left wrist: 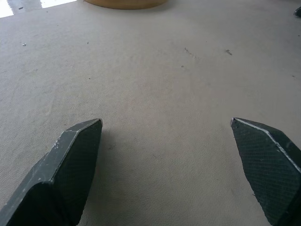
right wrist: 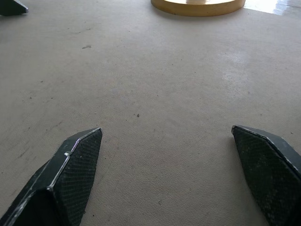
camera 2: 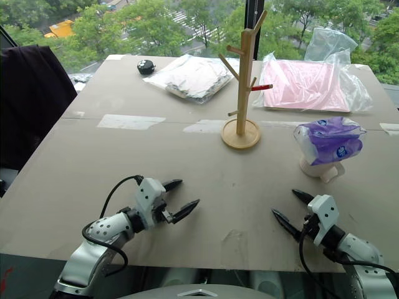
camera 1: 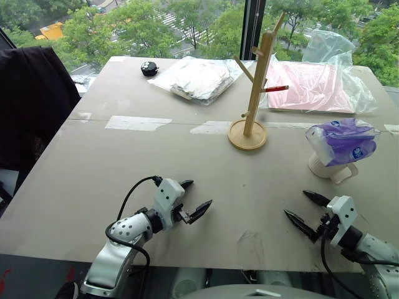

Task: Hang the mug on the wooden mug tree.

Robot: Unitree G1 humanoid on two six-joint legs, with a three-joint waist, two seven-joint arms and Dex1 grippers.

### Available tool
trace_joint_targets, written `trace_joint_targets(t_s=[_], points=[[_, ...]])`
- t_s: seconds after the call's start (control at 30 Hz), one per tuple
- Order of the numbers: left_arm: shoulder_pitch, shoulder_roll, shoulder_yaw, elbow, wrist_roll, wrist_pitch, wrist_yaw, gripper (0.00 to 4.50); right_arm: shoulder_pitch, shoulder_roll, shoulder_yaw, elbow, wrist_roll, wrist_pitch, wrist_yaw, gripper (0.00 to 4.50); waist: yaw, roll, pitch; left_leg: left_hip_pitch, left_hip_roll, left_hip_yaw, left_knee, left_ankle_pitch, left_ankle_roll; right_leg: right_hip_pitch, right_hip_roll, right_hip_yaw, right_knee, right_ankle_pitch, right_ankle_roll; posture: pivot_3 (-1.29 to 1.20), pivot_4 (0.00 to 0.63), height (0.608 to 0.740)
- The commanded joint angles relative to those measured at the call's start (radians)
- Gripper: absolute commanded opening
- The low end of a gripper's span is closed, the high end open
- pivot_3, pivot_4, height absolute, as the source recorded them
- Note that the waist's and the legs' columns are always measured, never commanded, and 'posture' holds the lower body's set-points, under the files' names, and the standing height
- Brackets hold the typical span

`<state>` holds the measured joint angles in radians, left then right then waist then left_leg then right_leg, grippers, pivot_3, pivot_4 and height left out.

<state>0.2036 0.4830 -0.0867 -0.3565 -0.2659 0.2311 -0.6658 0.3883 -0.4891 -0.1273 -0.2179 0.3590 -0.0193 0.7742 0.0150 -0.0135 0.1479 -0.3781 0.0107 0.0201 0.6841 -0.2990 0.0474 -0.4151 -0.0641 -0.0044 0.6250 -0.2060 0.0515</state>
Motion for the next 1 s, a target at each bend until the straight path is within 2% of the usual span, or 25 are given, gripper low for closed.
trace_joint_targets(t_s=[0.03, 0.83, 1.0], points=[[-0.004, 0.005, -0.017, -0.008, -0.016, 0.016, -0.026, 4.50, 0.010, -0.007, -0.020, -0.013, 0.004, 0.005, -0.007, 4.46, 0.000, 0.000, 0.000, 0.000, 0.000, 0.000, 0.000, 0.000, 0.000, 0.000, 0.000, 0.000, 0.000, 0.000, 0.000, 0.00, 0.150, 0.740], [-0.043, -0.009, -0.046, -0.065, -0.039, 0.077, -0.033, 4.50, 0.033, -0.021, -0.012, -0.089, -0.047, 0.000, -0.029, 4.46, 0.000, 0.000, 0.001, -0.001, 0.000, 0.000, 0.000, 0.000, 0.000, -0.001, 0.000, 0.000, 0.000, 0.000, 0.000, 0.00, 0.150, 0.740], [-0.079, 0.003, -0.049, -0.056, -0.052, 0.063, -0.078, 4.50, 0.066, -0.022, -0.048, -0.218, -0.144, -0.130, -0.079, 4.46, 0.000, 0.002, 0.002, -0.002, 0.000, 0.000, 0.000, 0.000, 0.000, -0.002, 0.001, 0.000, 0.000, 0.000, 0.001, 0.00, 0.150, 0.740]])
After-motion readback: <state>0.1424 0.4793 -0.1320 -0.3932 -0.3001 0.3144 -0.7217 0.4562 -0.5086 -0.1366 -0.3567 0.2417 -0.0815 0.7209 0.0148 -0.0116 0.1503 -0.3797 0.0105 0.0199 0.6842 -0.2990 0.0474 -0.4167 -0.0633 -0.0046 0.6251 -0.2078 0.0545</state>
